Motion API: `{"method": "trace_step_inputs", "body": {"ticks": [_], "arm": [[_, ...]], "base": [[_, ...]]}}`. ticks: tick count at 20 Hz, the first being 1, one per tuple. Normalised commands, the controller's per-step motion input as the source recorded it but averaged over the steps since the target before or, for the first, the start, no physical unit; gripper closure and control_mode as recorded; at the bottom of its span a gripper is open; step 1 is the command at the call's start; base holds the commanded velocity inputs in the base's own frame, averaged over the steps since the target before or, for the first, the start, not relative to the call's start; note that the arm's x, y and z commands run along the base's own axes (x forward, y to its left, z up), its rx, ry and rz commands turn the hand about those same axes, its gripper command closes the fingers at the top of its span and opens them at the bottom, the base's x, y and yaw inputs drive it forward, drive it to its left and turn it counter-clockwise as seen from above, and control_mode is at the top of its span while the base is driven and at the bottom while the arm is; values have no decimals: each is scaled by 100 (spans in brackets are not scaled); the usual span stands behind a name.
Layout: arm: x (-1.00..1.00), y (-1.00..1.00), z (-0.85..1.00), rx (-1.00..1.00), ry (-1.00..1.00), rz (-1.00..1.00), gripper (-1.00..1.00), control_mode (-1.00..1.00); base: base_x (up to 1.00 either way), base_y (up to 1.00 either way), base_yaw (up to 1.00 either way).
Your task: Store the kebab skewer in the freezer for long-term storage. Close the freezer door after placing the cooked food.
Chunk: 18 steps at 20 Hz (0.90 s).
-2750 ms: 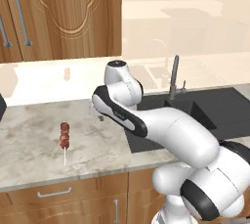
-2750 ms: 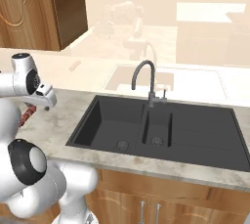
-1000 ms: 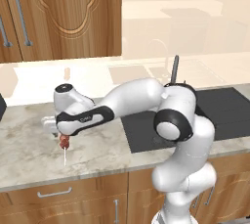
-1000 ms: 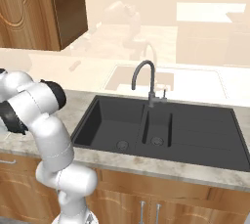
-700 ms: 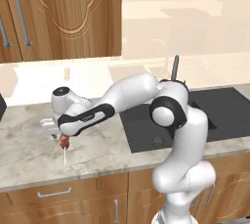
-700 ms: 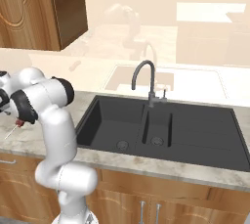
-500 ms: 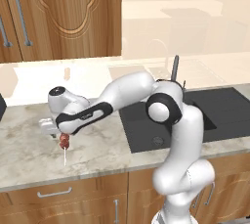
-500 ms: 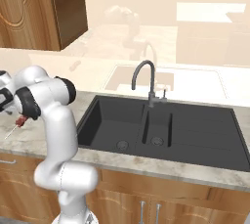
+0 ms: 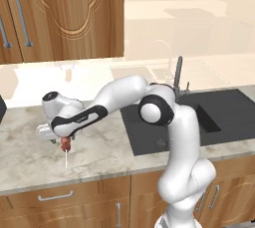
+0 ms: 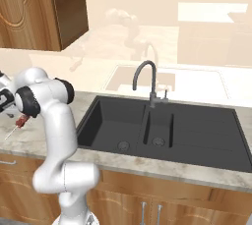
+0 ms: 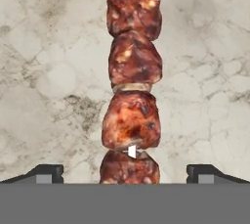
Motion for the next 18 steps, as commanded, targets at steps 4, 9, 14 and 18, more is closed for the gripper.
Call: {"method": "trace_step_inputs", "body": {"ticks": [4, 9, 14, 18], "arm": [[0, 0, -51, 0, 0, 0, -100, -100], [0, -8, -45, 0, 0, -1, -100, -100], [0, -1, -26, 0, 0, 0, -100, -100], [0, 0, -25, 1, 0, 0, 100, -100]], "base": [[0, 0, 0], [0, 0, 0], [0, 0, 0], [0, 0, 0]]}}
